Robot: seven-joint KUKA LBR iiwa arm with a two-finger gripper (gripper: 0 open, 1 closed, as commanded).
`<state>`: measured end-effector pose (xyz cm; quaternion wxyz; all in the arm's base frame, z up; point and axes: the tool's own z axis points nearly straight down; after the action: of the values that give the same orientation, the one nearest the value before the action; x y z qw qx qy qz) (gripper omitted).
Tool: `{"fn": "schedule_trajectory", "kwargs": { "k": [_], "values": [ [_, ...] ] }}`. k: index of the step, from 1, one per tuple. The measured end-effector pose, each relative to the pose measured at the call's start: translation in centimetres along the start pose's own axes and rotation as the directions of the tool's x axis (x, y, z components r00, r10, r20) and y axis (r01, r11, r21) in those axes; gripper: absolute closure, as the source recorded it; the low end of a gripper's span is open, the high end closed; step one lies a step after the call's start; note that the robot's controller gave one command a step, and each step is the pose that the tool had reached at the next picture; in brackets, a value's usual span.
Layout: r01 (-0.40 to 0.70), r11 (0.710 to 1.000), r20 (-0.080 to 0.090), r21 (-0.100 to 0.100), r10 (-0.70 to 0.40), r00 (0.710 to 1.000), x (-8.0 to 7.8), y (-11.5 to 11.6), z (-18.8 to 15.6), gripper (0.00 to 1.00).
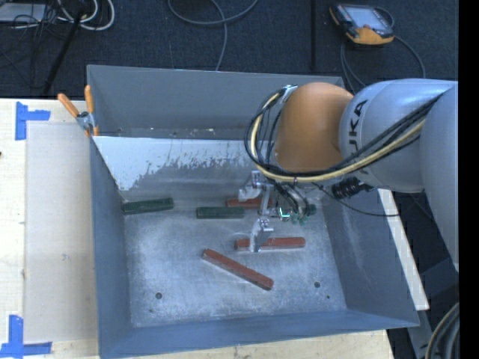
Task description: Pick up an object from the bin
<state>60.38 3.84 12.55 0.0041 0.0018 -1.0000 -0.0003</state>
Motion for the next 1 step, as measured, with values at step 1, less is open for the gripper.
{"fn": "schedule_trajectory", "kwargs": {
  "k": [1],
  "values": [
    [-0.001, 1.000, 0.008, 0.000, 0.001, 1.000, -0.19, -0.01, -0.46, 0.00]
  ]
}}
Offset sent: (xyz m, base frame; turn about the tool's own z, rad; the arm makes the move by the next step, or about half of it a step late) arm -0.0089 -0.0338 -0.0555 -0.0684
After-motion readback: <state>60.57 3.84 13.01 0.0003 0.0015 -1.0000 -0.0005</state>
